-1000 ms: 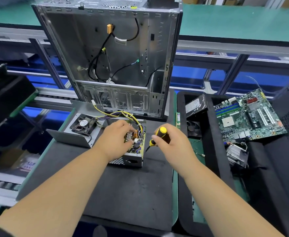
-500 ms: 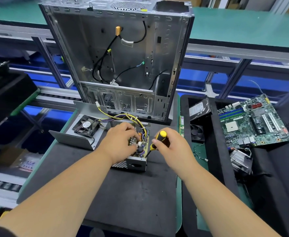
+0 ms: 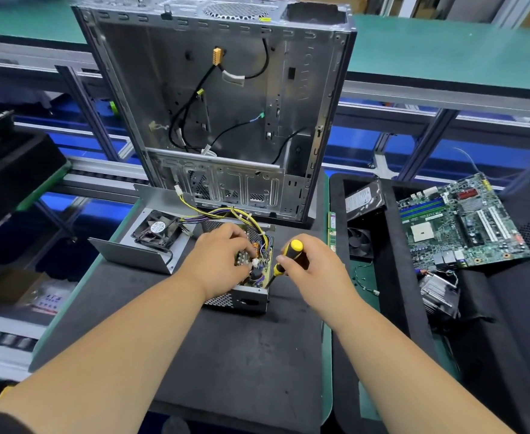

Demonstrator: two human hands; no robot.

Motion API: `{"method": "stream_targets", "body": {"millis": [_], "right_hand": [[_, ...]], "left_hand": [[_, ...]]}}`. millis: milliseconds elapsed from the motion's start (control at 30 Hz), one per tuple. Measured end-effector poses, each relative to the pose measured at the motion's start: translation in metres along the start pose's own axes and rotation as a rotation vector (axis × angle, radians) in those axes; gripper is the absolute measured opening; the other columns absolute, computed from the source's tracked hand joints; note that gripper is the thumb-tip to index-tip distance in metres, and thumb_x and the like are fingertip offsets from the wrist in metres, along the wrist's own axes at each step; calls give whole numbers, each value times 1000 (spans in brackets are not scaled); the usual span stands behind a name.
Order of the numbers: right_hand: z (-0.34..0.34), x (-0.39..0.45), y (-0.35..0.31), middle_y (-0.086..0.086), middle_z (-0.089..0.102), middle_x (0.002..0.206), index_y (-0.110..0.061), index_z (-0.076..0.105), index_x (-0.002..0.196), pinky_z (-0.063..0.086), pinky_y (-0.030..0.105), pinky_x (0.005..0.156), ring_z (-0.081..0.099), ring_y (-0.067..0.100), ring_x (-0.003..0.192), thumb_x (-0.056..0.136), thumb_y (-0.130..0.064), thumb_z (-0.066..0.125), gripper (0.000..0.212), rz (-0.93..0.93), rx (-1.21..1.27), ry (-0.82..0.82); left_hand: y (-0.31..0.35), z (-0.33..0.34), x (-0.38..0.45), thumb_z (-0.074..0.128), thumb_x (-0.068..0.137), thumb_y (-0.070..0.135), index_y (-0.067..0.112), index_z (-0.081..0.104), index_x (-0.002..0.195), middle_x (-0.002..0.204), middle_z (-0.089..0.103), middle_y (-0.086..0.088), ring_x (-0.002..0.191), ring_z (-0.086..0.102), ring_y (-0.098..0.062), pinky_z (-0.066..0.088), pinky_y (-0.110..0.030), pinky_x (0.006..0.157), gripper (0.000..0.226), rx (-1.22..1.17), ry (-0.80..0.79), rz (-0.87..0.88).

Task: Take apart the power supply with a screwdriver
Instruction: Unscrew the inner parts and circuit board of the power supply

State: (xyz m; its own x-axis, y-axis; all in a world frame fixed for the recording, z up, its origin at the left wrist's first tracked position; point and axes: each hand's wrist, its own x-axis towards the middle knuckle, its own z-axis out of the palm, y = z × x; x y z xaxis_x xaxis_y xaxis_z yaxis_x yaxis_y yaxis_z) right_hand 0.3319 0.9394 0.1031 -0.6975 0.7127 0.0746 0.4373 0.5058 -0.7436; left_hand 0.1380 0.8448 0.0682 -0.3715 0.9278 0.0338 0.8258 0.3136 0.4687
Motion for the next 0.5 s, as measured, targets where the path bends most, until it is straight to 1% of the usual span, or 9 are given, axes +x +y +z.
{"method": "stream_targets", "body": {"millis": [100, 133, 167, 267, 333, 400, 500], "right_hand": [[0, 1, 1, -9, 58, 93, -23, 56, 88, 40, 16, 71, 52, 7, 87, 95, -36, 61, 15, -15, -39, -11], [0, 1, 1, -9, 58, 93, -23, 56, 89, 40, 15, 70, 52, 7, 87, 95, -36, 61, 15, -17, -42, -12], [-1, 1, 1, -8, 58, 93, -22, 56, 90, 41, 17, 71, 52, 8, 87, 95, -36, 61, 15, -20, -41, -14], [-2, 2, -2, -5, 59, 95, -19, 58, 93, 48, 31, 77, 54, 15, 88, 95, -34, 62, 16, -36, -26, -34], [-2, 3, -4, -3, 59, 96, -17, 58, 95, 49, 36, 80, 55, 18, 90, 95, -32, 62, 16, -54, -20, -54], [-3, 3, -6, -3, 57, 97, -17, 57, 97, 48, 35, 79, 53, 17, 90, 96, -32, 61, 16, -71, -43, -79], [-3, 4, -11, -5, 55, 99, -19, 55, 98, 43, 30, 73, 48, 13, 86, 96, -30, 62, 13, -141, -89, -139]], "left_hand": [[1, -1, 0, 68, 80, 33, 39, 70, 99, 118, 45, 16, 118, 46, -13, 26, -34, 107, 20, -2, -11, -5], [1, -1, 0, 68, 80, 33, 40, 70, 99, 118, 45, 16, 118, 46, -13, 26, -34, 107, 20, 0, -13, -6], [1, -1, 0, 68, 80, 32, 40, 70, 99, 118, 45, 16, 118, 46, -13, 26, -34, 107, 20, 2, -14, -6], [2, -1, 0, 68, 80, 33, 41, 69, 99, 118, 45, 16, 119, 45, -14, 26, -36, 108, 20, 3, -19, -7], [1, -1, 1, 68, 81, 33, 41, 69, 98, 119, 45, 16, 120, 45, -16, 27, -37, 109, 20, -1, -26, -13], [1, -1, 1, 67, 81, 33, 42, 68, 98, 119, 44, 17, 121, 46, -18, 27, -38, 109, 20, -5, -37, -21], [1, -1, 2, 66, 81, 34, 43, 67, 99, 120, 43, 17, 121, 45, -20, 29, -40, 108, 21, 8, -58, -27]]}}
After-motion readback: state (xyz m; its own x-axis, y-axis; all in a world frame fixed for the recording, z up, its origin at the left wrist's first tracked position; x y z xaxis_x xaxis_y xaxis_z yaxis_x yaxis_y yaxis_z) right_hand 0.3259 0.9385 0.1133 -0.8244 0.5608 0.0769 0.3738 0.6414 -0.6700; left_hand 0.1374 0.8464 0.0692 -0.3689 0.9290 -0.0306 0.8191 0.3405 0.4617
